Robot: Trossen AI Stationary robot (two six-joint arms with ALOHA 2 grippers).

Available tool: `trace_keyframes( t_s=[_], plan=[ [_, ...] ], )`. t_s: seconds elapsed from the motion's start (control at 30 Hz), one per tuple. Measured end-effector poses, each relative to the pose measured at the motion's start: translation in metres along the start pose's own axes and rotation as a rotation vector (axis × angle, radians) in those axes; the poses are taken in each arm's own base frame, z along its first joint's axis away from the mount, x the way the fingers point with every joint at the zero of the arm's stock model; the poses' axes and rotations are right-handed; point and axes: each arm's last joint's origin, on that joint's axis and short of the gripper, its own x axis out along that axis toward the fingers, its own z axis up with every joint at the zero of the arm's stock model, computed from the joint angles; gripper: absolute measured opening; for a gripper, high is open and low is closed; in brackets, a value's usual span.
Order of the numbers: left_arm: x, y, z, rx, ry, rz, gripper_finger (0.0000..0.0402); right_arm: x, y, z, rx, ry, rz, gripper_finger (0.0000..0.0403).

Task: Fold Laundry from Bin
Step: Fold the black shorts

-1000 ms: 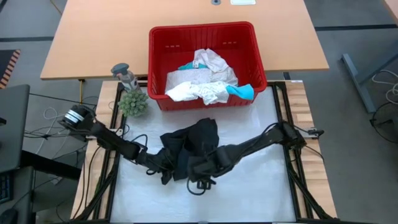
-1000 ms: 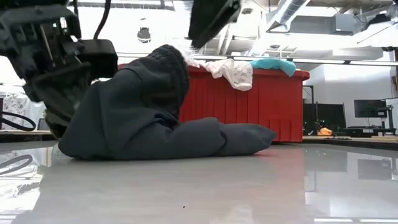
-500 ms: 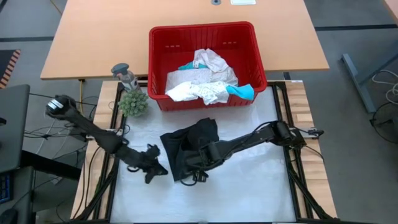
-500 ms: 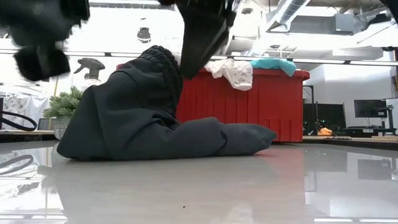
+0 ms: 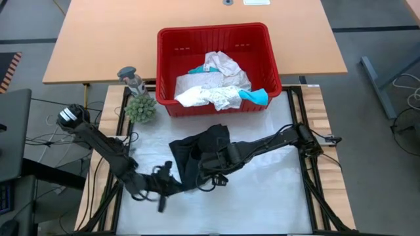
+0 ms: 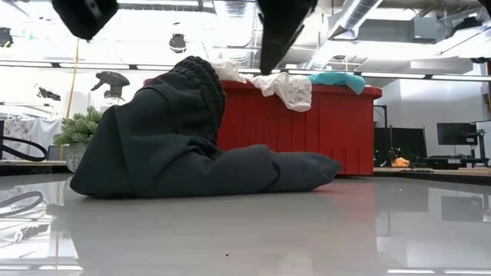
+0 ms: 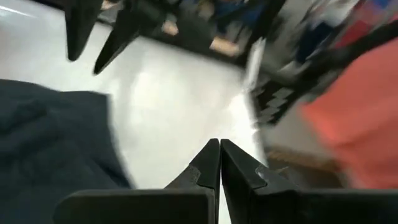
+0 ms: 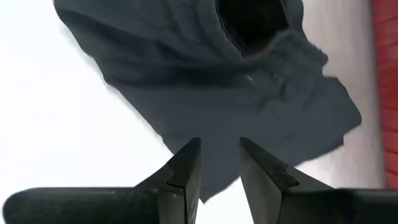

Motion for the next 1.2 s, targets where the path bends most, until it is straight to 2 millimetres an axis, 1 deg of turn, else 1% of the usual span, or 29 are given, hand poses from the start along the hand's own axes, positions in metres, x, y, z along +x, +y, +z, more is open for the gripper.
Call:
trace_keyframes(
  t_s=[0.1, 0.17, 0.27, 0.37, 0.4, 0.47, 0.57, 0.63, 0.73, 0.87, 0.97, 1.03, 1.13, 1.2],
  plan=[
    [0.021, -0.010, -0.001, 0.102, 0.065, 0.058, 0.0000, -0.015, -0.005, -0.005, -0.008, -0.003, -0.002, 0.0124],
    [0.036, -0.013, -0.006, 0.140, 0.105, 0.087, 0.0000, -0.026, -0.007, -0.008, -0.013, -0.016, 0.005, 0.0122],
    [0.054, -0.009, -0.017, 0.176, 0.179, 0.150, 0.0000, -0.038, -0.006, -0.010, -0.031, -0.056, 0.022, 0.0121],
    [0.064, -0.002, -0.021, 0.169, 0.194, 0.196, 0.0000, -0.040, -0.001, -0.009, -0.108, -0.119, 0.043, 0.0117],
    [0.066, 0.001, -0.020, 0.162, 0.190, 0.208, 0.0000, -0.037, 0.002, -0.010, -0.126, -0.139, 0.058, 0.0115],
    [0.068, 0.006, -0.018, 0.149, 0.184, 0.244, 0.0000, -0.023, 0.005, -0.013, -0.150, -0.168, 0.088, 0.0105],
    [0.068, 0.011, -0.015, 0.130, 0.178, 0.279, 0.0000, 0.006, 0.004, -0.020, -0.149, -0.205, 0.111, 0.0083],
    [0.067, 0.013, -0.014, 0.125, 0.180, 0.291, 0.0000, 0.022, -0.002, -0.024, -0.127, -0.260, 0.121, 0.0066],
    [0.067, 0.015, -0.015, 0.116, 0.198, 0.309, 0.0000, 0.041, -0.012, -0.023, -0.093, -0.338, 0.176, 0.0043],
    [0.066, 0.020, -0.018, 0.108, 0.226, 0.342, 0.0000, 0.067, -0.027, -0.027, -0.049, -0.318, 0.219, 0.0018],
    [0.065, 0.024, -0.020, 0.112, 0.255, 0.370, 0.0000, 0.082, -0.035, -0.036, -0.024, -0.271, 0.202, 0.0015],
    [0.064, 0.028, -0.022, 0.130, 0.288, 0.400, 0.0000, 0.090, -0.039, -0.043, -0.022, -0.232, 0.202, 0.0022],
    [0.062, 0.037, -0.025, 0.144, 0.333, 0.464, 0.0000, 0.097, -0.038, -0.050, -0.012, -0.203, 0.235, 0.0037],
    [0.059, 0.043, -0.025, 0.145, 0.355, 0.505, 0.0000, 0.101, -0.037, -0.055, -0.001, -0.183, 0.237, 0.0038]
  ],
)
